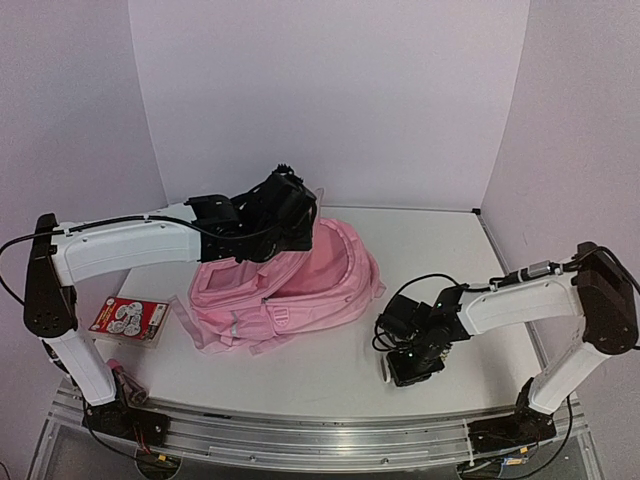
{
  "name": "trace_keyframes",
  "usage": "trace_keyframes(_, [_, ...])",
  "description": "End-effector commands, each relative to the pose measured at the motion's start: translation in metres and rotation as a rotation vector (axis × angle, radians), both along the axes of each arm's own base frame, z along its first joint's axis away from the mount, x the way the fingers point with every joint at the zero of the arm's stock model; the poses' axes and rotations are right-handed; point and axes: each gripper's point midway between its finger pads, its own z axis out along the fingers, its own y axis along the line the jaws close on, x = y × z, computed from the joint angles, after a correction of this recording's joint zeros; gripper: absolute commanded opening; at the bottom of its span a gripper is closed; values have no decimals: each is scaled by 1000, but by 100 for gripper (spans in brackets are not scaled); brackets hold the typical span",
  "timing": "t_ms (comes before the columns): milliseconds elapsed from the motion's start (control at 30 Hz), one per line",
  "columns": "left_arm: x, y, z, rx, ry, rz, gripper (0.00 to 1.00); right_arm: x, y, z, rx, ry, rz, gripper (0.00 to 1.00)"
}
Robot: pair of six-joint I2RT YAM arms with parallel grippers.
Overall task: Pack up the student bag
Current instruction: Pick up the stationery from the center of the board, then place the stationery in the student bag.
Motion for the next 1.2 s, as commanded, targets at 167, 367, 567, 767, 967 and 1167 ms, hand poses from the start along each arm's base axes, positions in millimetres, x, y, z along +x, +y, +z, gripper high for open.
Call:
trace_keyframes(167, [2, 18, 58, -130, -119, 49, 0, 48, 43, 113, 234, -325, 121, 0])
trace_keyframes(367, [3, 18, 58, -153, -118, 44, 0, 106, 95, 166, 311, -430, 154, 0])
trace_keyframes(567, [3, 13, 60, -221, -121, 35, 0, 176, 142, 153, 423, -335, 96, 0])
trace_keyframes(767, [1, 16, 59, -265, -112, 38, 0, 205, 230, 150, 666, -185, 152, 2])
trace_keyframes(967, [1, 19, 57, -262, -110, 45, 0, 201, 202, 149, 612, -211, 105, 56])
trace_keyframes(1167, [3, 25, 45, -230, -97, 72, 0, 177, 105, 167, 472, -341, 32, 80])
